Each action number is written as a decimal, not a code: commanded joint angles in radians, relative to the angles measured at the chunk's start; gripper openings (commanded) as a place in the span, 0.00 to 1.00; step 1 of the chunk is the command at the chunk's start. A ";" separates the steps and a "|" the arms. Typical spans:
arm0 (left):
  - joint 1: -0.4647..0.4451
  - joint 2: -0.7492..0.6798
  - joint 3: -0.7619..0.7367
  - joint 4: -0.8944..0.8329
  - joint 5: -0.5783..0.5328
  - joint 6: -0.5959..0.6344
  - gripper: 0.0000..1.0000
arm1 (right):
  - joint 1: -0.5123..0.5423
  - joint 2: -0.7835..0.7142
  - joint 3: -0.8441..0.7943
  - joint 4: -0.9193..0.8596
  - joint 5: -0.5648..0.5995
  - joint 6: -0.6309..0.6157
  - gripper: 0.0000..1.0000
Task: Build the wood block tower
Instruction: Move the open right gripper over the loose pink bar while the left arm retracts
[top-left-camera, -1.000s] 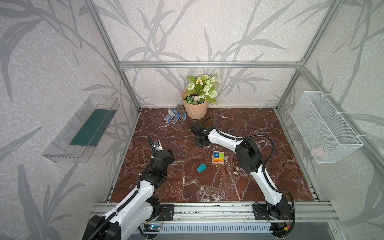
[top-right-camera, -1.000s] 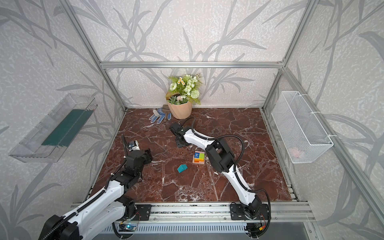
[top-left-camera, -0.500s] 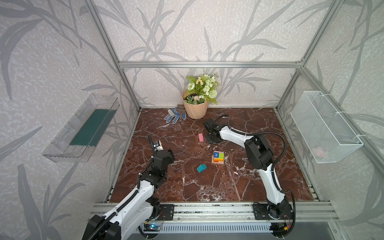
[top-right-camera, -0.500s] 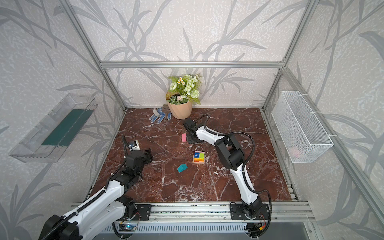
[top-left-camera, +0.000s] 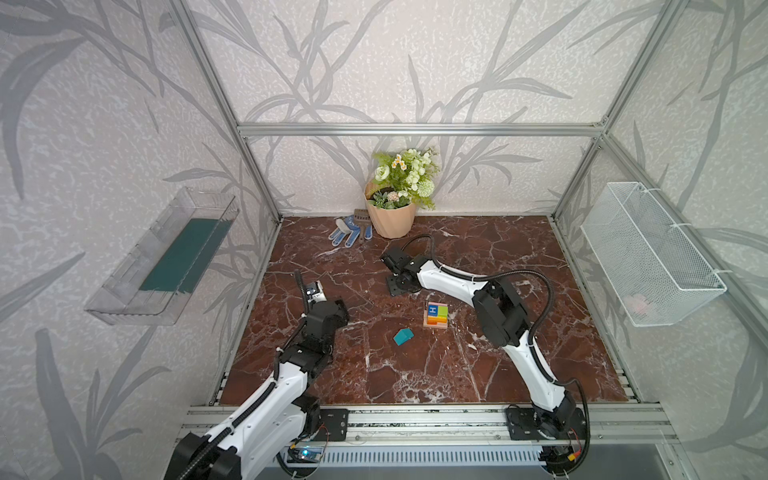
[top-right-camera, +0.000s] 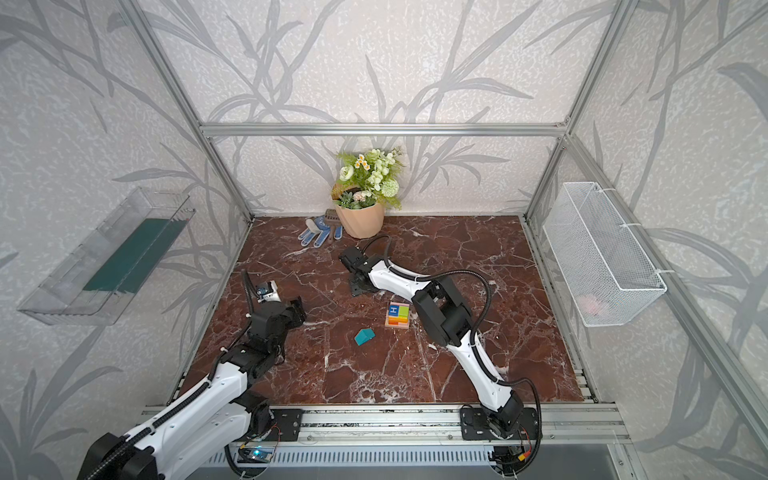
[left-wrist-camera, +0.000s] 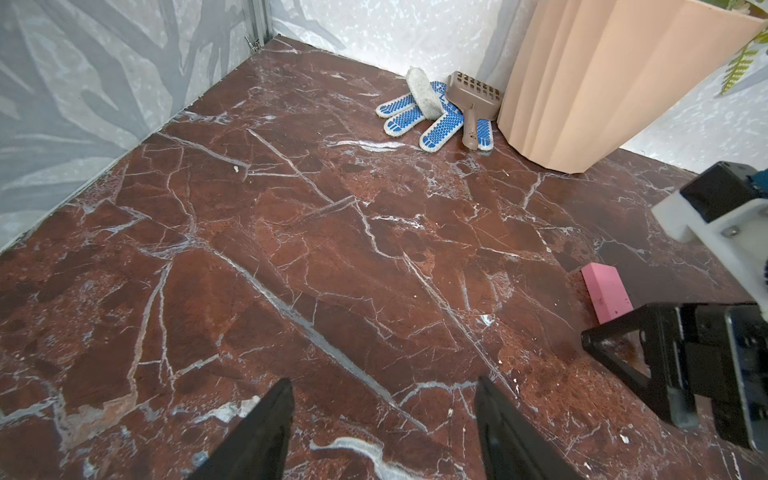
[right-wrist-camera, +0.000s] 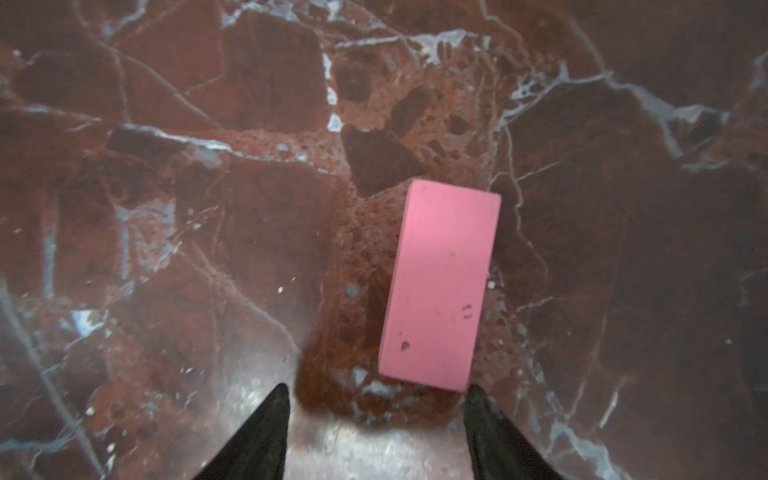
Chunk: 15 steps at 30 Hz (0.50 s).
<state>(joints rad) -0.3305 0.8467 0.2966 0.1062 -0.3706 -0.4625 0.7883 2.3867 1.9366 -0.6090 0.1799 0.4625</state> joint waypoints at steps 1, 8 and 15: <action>0.005 -0.019 -0.013 0.012 -0.004 0.003 0.69 | -0.012 0.051 0.041 -0.081 0.022 0.030 0.66; 0.005 -0.024 -0.016 0.012 -0.006 0.004 0.69 | -0.042 0.034 -0.007 -0.072 0.062 0.050 0.65; 0.005 -0.024 -0.016 0.014 -0.006 0.005 0.69 | -0.094 -0.017 -0.090 -0.030 0.058 0.068 0.63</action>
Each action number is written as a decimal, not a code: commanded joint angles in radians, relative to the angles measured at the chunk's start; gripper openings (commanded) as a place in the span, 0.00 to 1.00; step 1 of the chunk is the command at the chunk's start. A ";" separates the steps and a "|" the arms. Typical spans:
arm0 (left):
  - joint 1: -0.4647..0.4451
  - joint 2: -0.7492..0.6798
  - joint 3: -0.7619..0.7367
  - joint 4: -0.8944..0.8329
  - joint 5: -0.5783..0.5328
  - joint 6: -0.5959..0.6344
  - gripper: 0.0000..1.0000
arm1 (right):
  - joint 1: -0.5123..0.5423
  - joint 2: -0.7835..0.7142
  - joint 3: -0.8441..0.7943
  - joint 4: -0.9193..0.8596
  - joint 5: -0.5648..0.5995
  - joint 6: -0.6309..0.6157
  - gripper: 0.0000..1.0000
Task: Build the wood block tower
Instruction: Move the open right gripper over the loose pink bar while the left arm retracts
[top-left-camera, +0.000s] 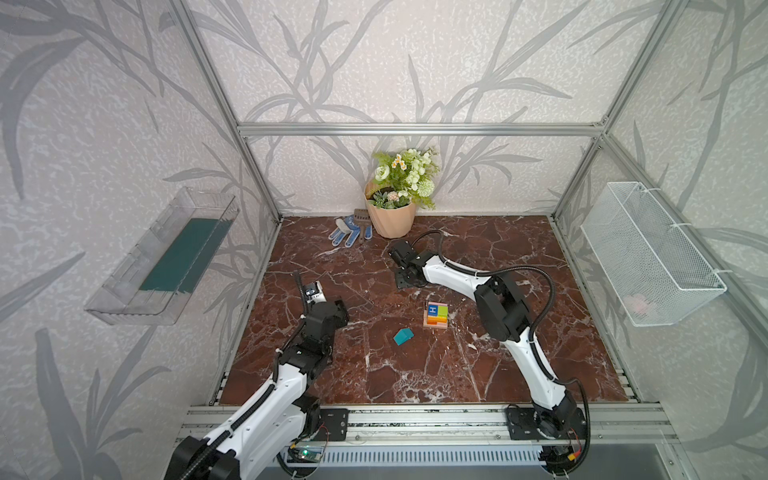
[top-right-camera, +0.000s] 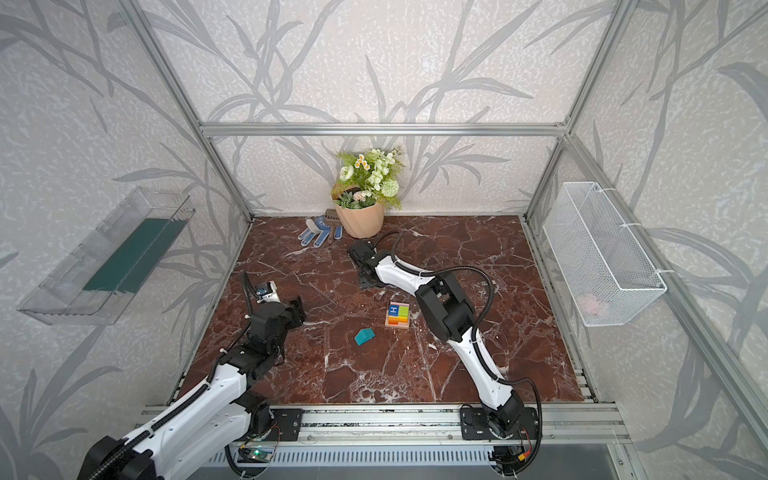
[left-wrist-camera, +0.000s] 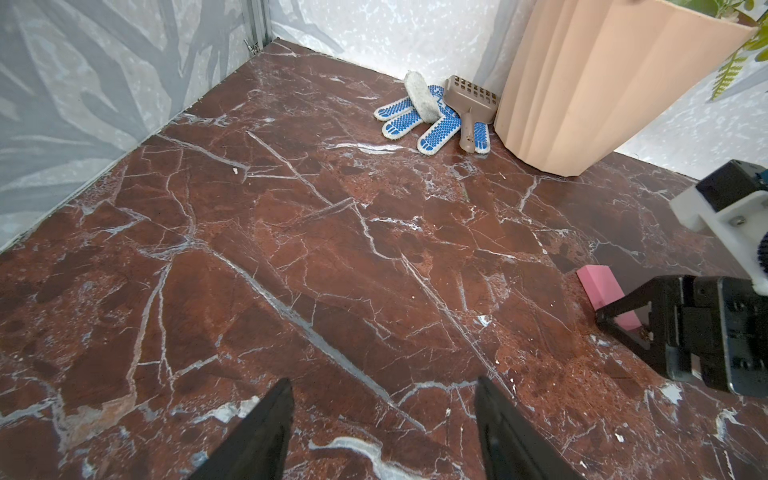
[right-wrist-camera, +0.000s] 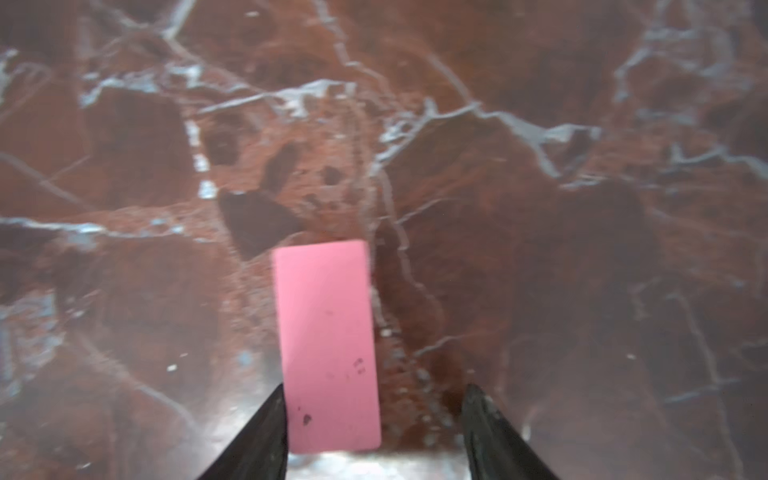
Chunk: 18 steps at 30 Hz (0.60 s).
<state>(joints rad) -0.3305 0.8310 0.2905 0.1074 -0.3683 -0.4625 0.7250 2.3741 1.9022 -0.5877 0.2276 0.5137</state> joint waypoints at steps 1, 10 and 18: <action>0.005 -0.007 -0.011 0.012 -0.008 0.006 0.69 | -0.038 -0.008 -0.062 -0.047 0.012 0.017 0.63; 0.005 -0.009 -0.012 0.014 -0.008 0.006 0.69 | -0.104 0.017 -0.032 -0.049 -0.007 0.012 0.63; 0.005 -0.007 -0.010 0.015 -0.008 0.007 0.69 | -0.088 -0.024 -0.053 -0.032 -0.065 -0.005 0.65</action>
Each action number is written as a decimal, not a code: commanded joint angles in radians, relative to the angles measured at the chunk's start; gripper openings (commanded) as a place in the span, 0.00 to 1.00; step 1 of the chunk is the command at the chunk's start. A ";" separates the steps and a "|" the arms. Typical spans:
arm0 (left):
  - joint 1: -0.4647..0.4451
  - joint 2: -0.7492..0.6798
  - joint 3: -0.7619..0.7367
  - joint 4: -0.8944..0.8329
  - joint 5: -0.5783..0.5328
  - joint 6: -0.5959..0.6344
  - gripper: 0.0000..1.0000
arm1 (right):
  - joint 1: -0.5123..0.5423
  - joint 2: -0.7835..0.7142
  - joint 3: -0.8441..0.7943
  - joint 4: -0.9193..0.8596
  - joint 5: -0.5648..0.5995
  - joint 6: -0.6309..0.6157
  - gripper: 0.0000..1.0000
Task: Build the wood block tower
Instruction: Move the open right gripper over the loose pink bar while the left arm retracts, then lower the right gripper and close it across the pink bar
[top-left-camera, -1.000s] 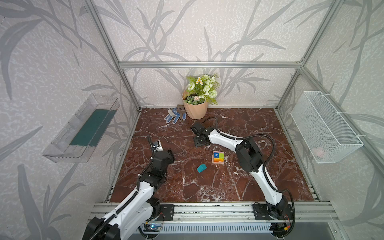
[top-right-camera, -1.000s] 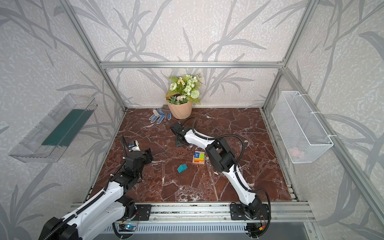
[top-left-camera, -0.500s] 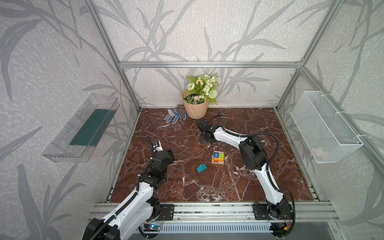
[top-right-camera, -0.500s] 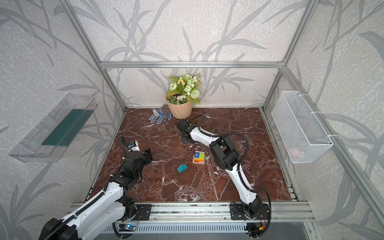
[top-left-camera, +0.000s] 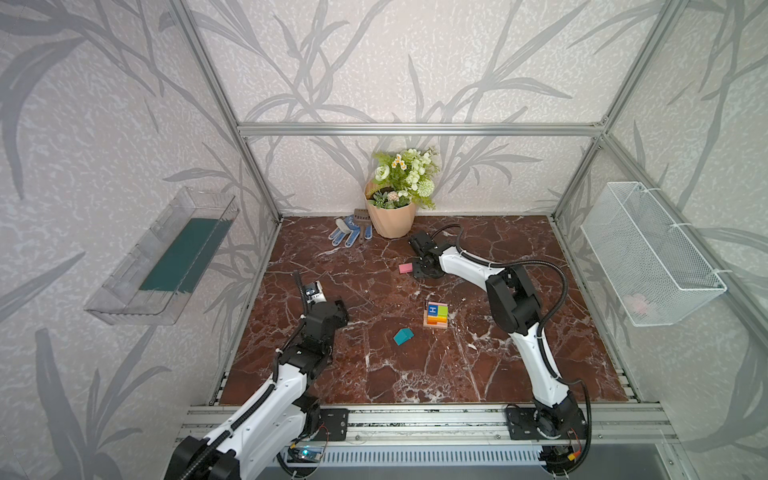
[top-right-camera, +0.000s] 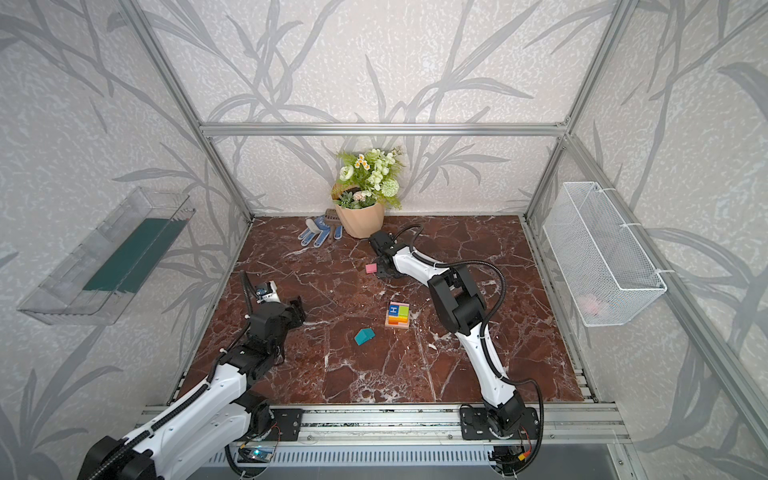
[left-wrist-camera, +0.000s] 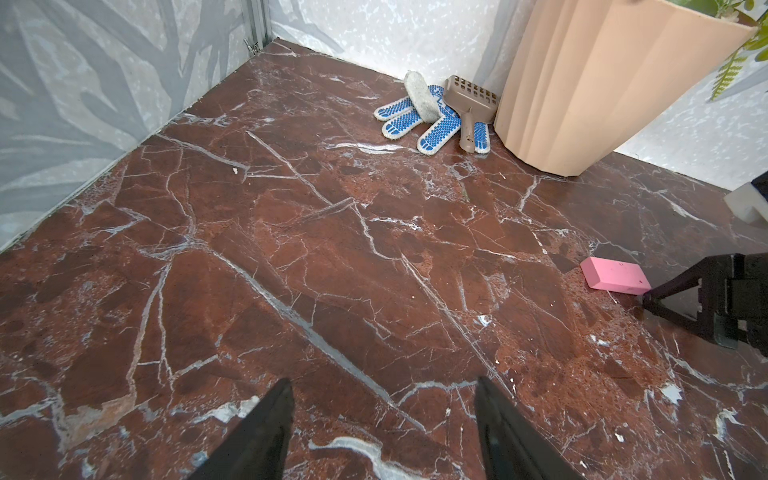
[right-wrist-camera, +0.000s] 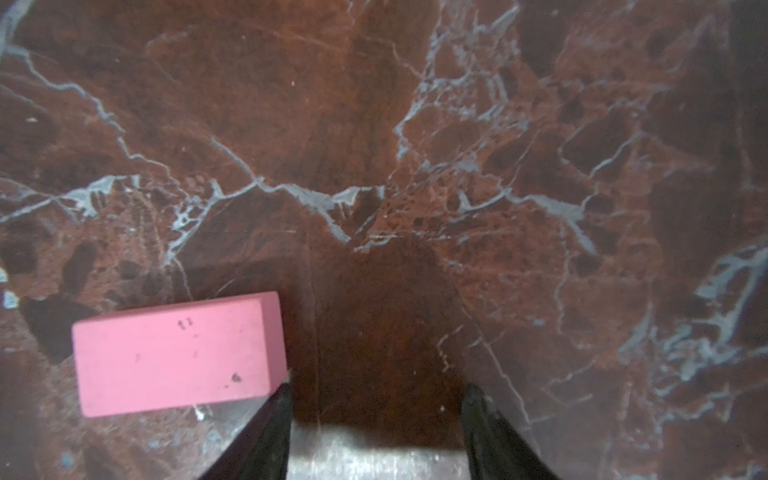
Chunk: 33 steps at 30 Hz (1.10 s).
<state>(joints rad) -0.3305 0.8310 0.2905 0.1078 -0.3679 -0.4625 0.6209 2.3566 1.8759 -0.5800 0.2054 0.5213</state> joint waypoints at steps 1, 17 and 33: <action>0.005 -0.006 -0.010 0.016 -0.008 0.005 0.69 | 0.025 -0.014 -0.032 -0.033 -0.046 -0.020 0.67; 0.005 -0.009 -0.014 0.018 -0.005 0.008 0.69 | 0.073 0.148 0.180 -0.107 -0.140 -0.018 0.78; 0.006 -0.011 -0.014 0.020 -0.003 0.008 0.69 | 0.073 0.158 0.248 -0.223 -0.026 -0.058 0.85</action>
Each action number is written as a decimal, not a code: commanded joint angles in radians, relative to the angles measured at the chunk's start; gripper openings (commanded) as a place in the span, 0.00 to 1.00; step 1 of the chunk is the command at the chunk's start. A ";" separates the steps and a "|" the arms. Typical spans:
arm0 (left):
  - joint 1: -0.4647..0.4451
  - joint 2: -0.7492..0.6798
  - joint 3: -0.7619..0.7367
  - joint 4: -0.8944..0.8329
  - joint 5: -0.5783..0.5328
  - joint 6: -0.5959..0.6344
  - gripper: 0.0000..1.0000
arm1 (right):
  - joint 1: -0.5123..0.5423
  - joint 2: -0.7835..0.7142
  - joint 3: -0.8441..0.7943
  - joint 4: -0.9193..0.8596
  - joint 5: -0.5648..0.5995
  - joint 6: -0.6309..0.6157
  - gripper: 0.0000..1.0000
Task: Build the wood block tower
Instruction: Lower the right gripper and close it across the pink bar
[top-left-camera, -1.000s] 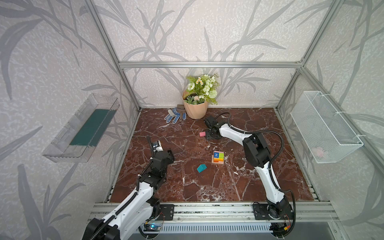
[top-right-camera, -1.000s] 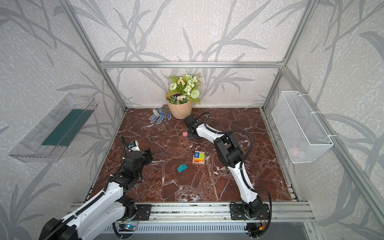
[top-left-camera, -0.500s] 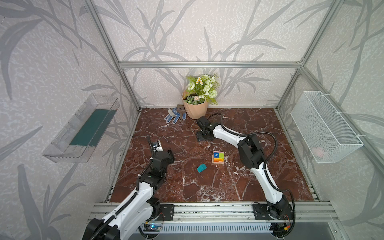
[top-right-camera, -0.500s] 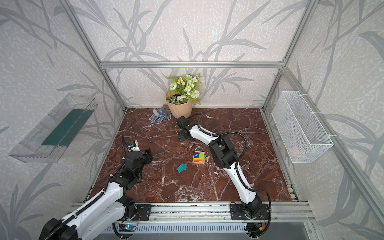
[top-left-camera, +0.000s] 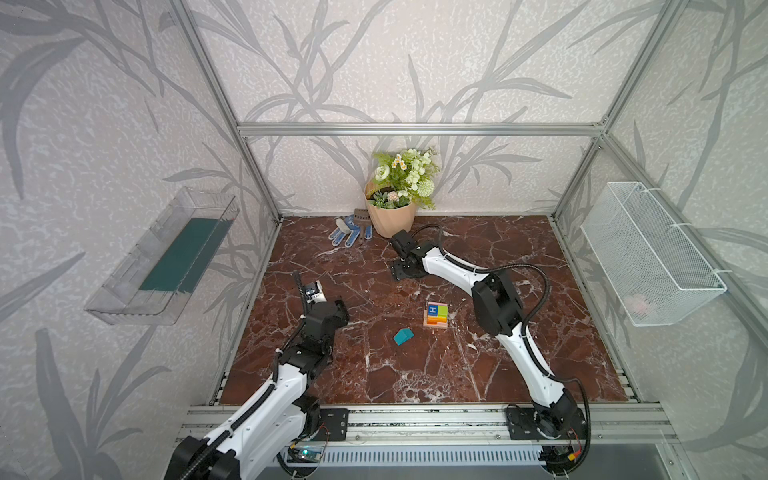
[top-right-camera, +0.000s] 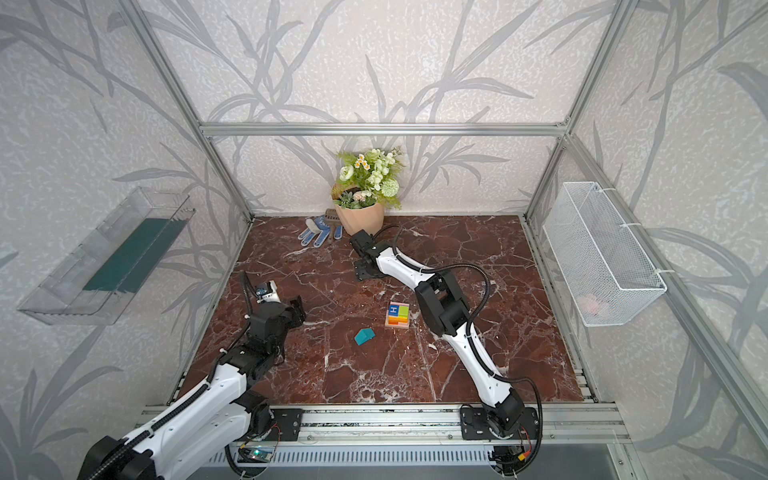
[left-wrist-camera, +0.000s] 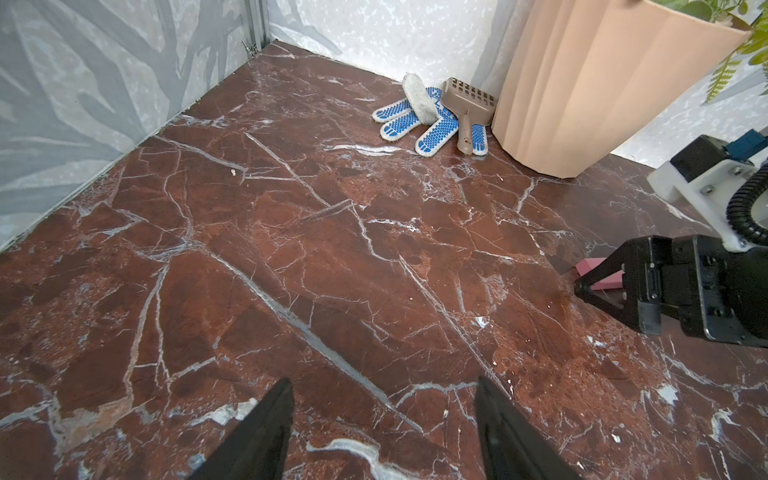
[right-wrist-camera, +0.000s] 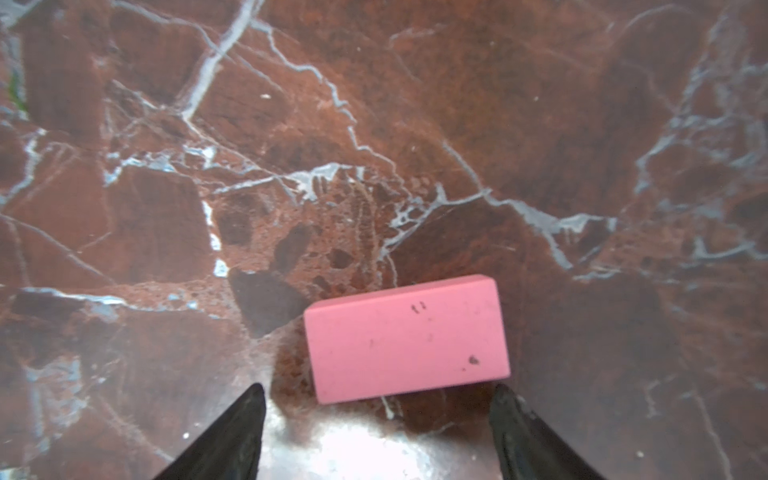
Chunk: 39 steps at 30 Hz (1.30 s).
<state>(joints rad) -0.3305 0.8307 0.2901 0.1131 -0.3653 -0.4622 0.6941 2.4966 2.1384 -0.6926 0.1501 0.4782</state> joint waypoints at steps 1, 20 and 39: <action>0.005 -0.011 -0.015 0.015 -0.006 0.007 0.69 | -0.002 0.019 -0.006 -0.121 0.035 -0.025 0.85; 0.005 -0.007 -0.014 0.018 -0.003 0.010 0.69 | -0.032 0.211 0.359 -0.335 -0.002 -0.155 0.85; 0.005 -0.003 -0.015 0.022 -0.001 0.010 0.69 | -0.068 0.300 0.500 -0.383 -0.084 -0.309 0.77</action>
<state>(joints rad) -0.3305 0.8307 0.2852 0.1215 -0.3637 -0.4610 0.6304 2.7445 2.6350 -1.0058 0.0696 0.2119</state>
